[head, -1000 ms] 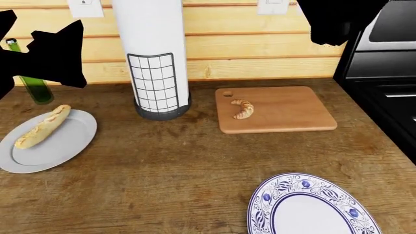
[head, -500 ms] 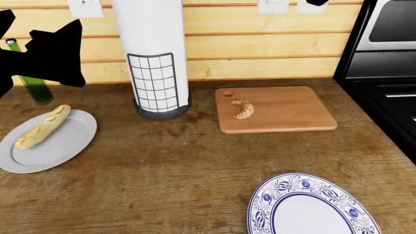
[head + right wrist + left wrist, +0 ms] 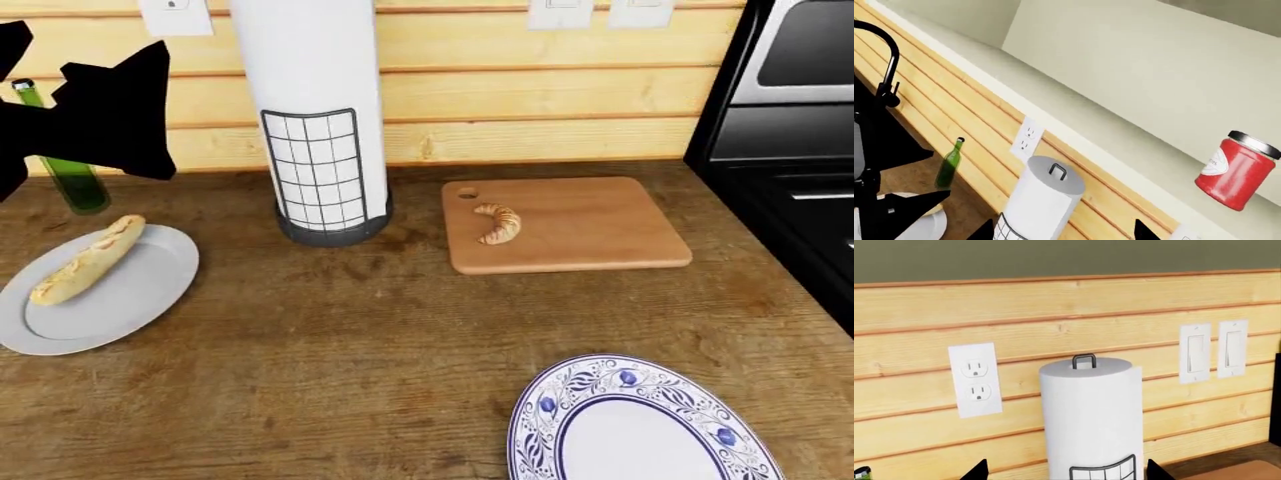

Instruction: From the different types of pastries on the counter, select a croissant and place it on the cutting board. Then retrieve a jar of jam from the cabinet and place it alongside the croissant on the cutting board.

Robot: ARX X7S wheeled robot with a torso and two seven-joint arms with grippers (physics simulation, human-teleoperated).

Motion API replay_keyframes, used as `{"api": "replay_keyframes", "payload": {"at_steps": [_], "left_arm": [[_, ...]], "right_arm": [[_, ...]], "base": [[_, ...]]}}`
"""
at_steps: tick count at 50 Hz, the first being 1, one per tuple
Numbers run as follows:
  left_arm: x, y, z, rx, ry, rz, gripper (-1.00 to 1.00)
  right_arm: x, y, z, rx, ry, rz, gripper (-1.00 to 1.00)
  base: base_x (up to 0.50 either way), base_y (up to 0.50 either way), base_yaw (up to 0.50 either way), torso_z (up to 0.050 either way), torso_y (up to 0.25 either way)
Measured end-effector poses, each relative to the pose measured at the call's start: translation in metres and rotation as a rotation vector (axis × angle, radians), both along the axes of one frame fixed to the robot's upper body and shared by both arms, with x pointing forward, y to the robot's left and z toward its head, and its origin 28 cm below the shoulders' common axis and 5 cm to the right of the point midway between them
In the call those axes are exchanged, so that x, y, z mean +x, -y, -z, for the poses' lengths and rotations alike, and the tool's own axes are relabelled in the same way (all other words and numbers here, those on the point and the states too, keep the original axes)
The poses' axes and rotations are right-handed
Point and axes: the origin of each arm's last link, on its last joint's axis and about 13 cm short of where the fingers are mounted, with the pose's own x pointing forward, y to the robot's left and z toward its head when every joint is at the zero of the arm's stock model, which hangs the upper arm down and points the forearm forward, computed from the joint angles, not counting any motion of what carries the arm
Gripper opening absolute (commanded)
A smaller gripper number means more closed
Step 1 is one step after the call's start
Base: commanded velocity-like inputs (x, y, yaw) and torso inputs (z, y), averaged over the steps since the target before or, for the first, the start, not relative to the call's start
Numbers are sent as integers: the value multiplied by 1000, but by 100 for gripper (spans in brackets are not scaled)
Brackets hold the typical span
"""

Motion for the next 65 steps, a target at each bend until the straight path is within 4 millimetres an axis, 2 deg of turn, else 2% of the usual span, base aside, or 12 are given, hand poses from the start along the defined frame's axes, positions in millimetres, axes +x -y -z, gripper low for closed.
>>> {"api": "replay_keyframes", "payload": {"at_steps": [17,26,38,56,65], "left_arm": [[0,0,1,0,-2,3,100],[1,0,1,0,-3,4,100],[2,1,2,2,-3,8,100],[2,3,2,5,-6,15,100],[2,3,2,5,-7,16,100]], "right_arm": [[-6,-3,-20,-15,89,-5,100],[-3,-2,-29,-9,130,17,100],[13,1,-47,35,164,82,100],[41,9,-86,160,187,182,100],[50,13,-94,221,169,216,100]], "base": [[0,0,0,0,0],[0,0,0,0,0],[0,0,0,0,0],[0,0,0,0,0],[0,0,0,0,0]]}}
